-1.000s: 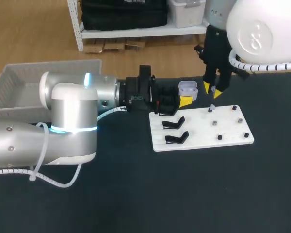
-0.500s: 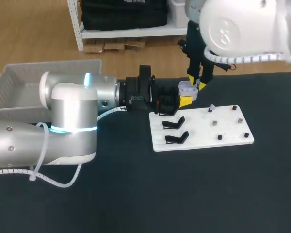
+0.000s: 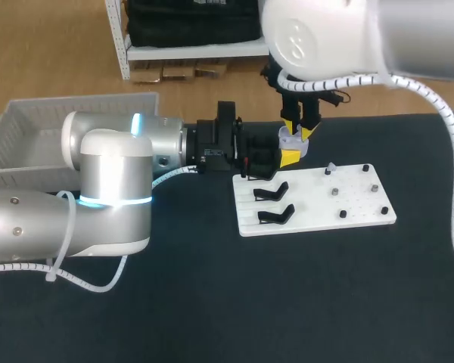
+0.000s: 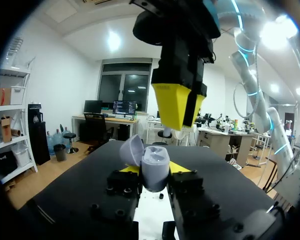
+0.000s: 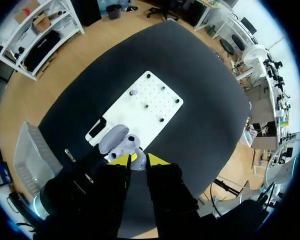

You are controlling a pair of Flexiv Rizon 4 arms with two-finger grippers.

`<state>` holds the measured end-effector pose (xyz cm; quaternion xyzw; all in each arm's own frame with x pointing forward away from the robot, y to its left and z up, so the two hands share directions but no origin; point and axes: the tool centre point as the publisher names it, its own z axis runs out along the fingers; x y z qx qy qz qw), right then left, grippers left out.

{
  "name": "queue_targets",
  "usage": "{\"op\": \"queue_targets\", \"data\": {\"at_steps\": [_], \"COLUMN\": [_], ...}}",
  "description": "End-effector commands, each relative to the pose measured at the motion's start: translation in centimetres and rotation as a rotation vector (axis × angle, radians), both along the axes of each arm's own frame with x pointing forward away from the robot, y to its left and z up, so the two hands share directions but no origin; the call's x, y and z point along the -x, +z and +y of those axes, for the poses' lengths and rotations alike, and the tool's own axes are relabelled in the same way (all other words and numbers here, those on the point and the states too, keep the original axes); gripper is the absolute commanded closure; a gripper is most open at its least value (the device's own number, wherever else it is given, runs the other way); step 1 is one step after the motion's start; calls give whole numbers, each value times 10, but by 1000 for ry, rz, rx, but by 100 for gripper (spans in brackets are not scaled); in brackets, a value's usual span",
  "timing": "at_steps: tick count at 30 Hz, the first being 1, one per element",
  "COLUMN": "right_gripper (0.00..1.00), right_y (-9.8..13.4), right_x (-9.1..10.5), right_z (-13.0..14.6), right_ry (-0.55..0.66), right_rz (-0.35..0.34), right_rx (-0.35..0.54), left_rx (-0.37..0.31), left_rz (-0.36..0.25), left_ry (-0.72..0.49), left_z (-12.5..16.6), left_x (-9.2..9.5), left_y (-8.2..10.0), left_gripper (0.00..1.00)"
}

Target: Pick up each earbud case from the left stands, insert the matching earbuds, close the lid, and place the case in the box.

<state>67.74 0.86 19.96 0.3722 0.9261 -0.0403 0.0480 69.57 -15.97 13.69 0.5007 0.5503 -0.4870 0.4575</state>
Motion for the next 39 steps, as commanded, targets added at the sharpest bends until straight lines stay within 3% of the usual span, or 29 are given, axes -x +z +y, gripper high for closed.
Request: {"op": "queue_targets", "data": {"at_steps": [1, 39], "right_gripper": [100, 100], "right_y": [-3, -21], "right_x": [-4, -14], "right_z": [2, -2], "right_ry": [2, -23], "right_rz": [7, 29], "right_rx": [20, 41], "left_rx": [8, 8], "left_rz": [-6, -6], "left_ry": [5, 5], "left_z": [0, 0], "left_x": [1, 1], "left_y": [-2, -2], "left_gripper": [100, 100]}}
